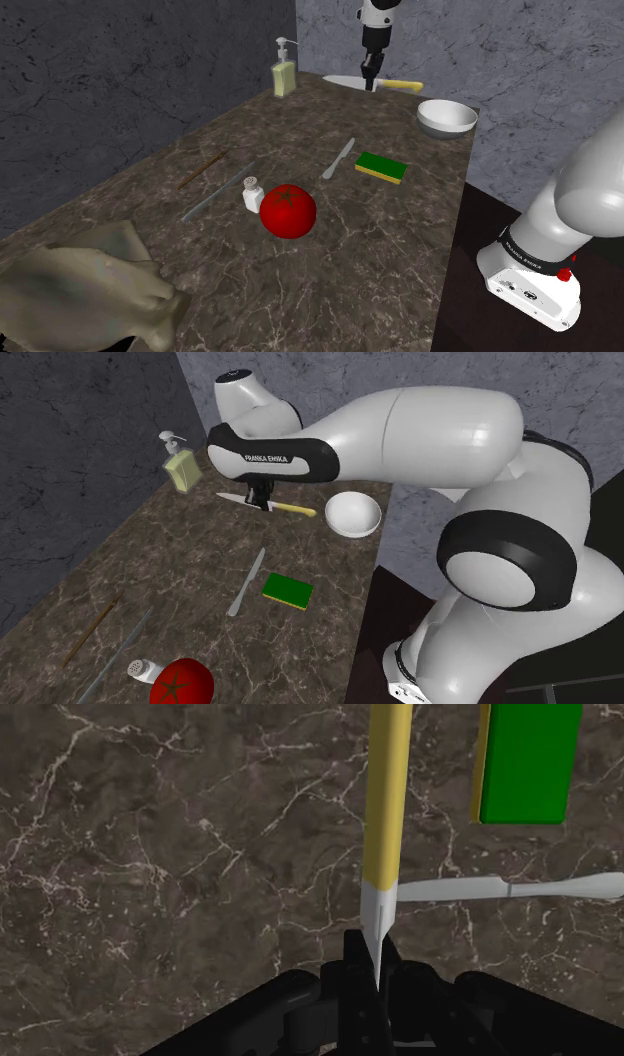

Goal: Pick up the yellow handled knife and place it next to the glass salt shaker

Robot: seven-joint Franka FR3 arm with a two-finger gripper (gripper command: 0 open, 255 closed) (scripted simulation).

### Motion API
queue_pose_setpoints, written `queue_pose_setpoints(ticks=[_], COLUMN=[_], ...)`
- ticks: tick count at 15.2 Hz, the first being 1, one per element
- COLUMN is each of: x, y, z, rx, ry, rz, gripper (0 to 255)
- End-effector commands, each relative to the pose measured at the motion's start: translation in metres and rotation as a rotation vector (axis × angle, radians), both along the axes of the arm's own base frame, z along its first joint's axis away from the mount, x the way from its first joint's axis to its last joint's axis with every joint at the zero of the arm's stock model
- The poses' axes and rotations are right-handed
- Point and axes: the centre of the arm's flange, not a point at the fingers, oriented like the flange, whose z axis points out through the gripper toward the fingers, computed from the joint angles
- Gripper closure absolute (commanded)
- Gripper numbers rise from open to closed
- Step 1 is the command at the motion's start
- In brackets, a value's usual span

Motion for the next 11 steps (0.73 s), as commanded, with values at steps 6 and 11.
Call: queue_pose_setpoints(ticks=[6,11], x=[-0.052,-0.088], y=[0.080,0.135], z=[0.000,0.000], rx=[-0.001,-0.001], ry=[0.000,0.000], rz=[-0.001,-0.001], gripper=[255,255])
